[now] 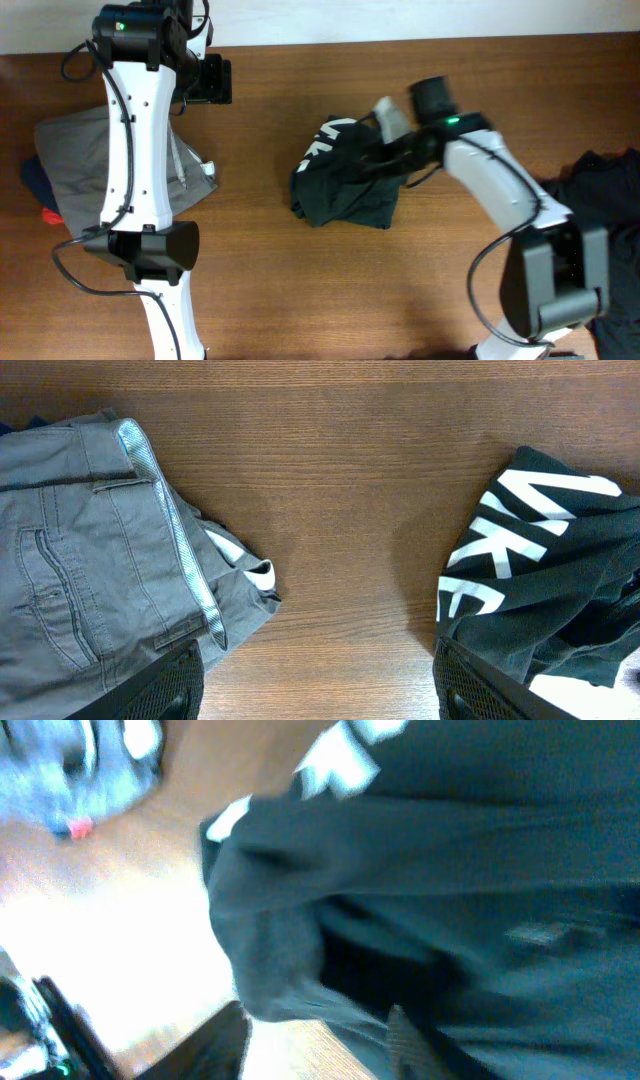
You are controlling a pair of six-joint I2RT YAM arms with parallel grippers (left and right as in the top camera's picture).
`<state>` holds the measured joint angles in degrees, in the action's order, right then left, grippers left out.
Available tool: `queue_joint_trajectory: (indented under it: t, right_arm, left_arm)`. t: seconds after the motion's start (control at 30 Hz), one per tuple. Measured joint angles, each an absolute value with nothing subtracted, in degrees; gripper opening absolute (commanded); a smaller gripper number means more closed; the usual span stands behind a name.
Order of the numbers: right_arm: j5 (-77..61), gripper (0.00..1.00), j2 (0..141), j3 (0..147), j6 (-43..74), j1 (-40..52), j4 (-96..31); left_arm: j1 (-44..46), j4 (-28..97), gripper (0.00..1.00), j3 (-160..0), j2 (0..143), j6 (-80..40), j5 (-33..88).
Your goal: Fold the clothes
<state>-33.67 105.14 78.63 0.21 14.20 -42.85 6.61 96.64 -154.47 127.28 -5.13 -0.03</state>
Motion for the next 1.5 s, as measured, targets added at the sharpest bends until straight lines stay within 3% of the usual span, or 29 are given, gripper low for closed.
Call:
queue_joint_trajectory:
  t: [0.13, 0.23, 0.27, 0.33, 0.43, 0.83, 1.07, 1.17, 1.23, 1.5]
  right_arm:
    - [-29.8, 0.62, 108.1, 78.6, -1.0, 19.6, -42.2]
    - [-27.8, 0.59, 110.7, 78.6, -1.5, 20.2, -42.0]
    - [-27.0, 0.42, 111.2, 78.6, -1.5, 20.1, -42.0]
    - [-25.4, 0.18, 111.8, 78.6, -1.7, 20.0, -42.0]
    - [-24.0, 0.04, 111.9, 78.6, -1.9, 19.9, -43.2]
    - [-22.1, 0.04, 106.2, 78.6, -2.2, 19.9, -55.4]
    - [-15.7, 0.05, 100.3, 78.7, -2.3, 19.9, -70.9]
    - [-13.7, 0.09, 100.3, 78.4, -1.7, 19.9, -72.2]
    - [-12.6, 0.24, 100.3, 78.0, -1.0, 19.9, -72.4]
    - [-5.3, 0.29, 100.3, 77.3, 4.8, 19.6, -72.5]
  left_arm:
    - [6.6, 96.6, 0.73, -154.5, 127.3, -5.1, 0.0]
    - [6.6, 96.6, 0.73, -154.5, 127.3, -5.1, 0.0]
    - [6.6, 96.6, 0.73, -154.5, 127.3, -5.1, 0.0]
    - [6.6, 96.6, 0.73, -154.5, 127.3, -5.1, 0.0]
    - [6.6, 96.6, 0.73, -154.5, 127.3, -5.1, 0.0]
    - [6.6, 96.6, 0.74, -154.5, 127.3, -5.1, 0.0]
    - [6.6, 96.6, 0.74, -154.5, 127.3, -5.1, 0.0]
    - [6.6, 96.6, 0.74, -154.5, 127.3, -5.1, 0.0]
    - [6.6, 96.6, 0.74, -154.5, 127.3, -5.1, 0.0]
    - [6.6, 96.6, 0.79, -154.5, 127.3, -5.0, 0.0]
